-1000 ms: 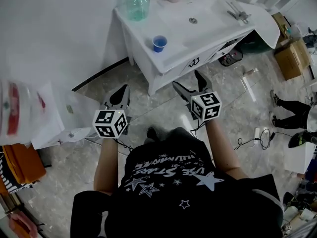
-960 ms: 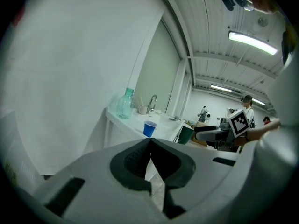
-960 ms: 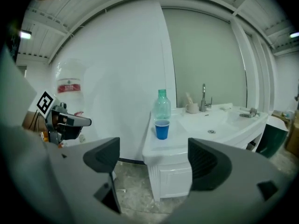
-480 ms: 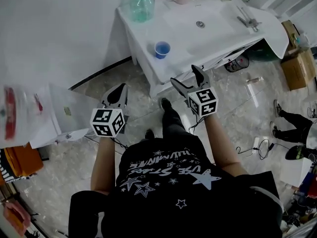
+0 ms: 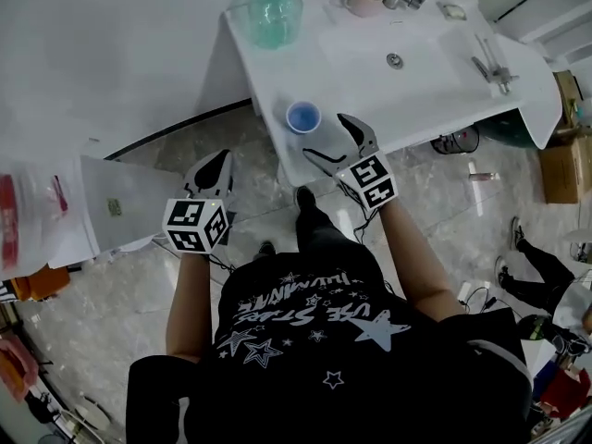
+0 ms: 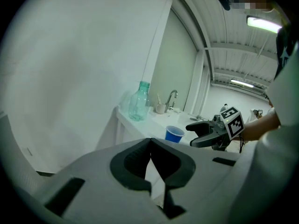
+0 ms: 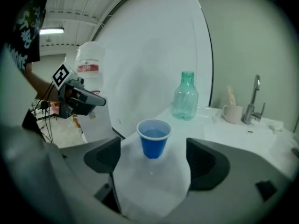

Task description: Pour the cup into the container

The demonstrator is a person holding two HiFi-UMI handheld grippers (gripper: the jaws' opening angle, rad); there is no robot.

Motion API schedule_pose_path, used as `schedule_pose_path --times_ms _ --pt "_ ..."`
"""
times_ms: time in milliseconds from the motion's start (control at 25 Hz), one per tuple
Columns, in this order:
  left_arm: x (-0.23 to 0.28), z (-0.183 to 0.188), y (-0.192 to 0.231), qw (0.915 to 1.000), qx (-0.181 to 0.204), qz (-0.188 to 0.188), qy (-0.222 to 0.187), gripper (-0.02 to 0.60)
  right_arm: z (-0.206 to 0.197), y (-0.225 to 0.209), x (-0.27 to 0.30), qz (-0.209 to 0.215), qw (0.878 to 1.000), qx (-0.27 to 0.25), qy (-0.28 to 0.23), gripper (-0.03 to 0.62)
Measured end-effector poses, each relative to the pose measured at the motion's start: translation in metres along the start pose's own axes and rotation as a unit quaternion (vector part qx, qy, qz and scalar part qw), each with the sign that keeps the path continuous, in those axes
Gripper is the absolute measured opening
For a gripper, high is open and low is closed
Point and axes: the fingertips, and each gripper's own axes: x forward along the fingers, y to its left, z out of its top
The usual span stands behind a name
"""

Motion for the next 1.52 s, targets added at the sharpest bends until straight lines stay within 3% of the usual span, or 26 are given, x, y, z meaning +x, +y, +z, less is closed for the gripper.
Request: schedule_pose_path --times_ms 320,480,1240,1520 --pt "0.026 0.008 0.013 0.9991 -0.017 0.037 -0.008 0.009 -0.015 -0.007 0.037 0.093 0.994 -0.041 0.034 0.428" --pt "0.032 0.008 0.017 0.9981 -0.024 0.057 -0.006 0.009 -0.015 -0.006 0.045 0.135 0.989 -0.036 0.049 0.394" --pt "0.036 -0.001 0.026 0.9912 -0.046 0.124 0.0 0.009 -0.013 0.008 0.075 0.249 0.956 -0.147 0.038 0.373" --pt "0.029 -0.004 0.029 0.989 -0.052 0.139 0.0 0.009 -0.012 0.017 0.076 0.276 0.949 -0.149 0.03 0.306"
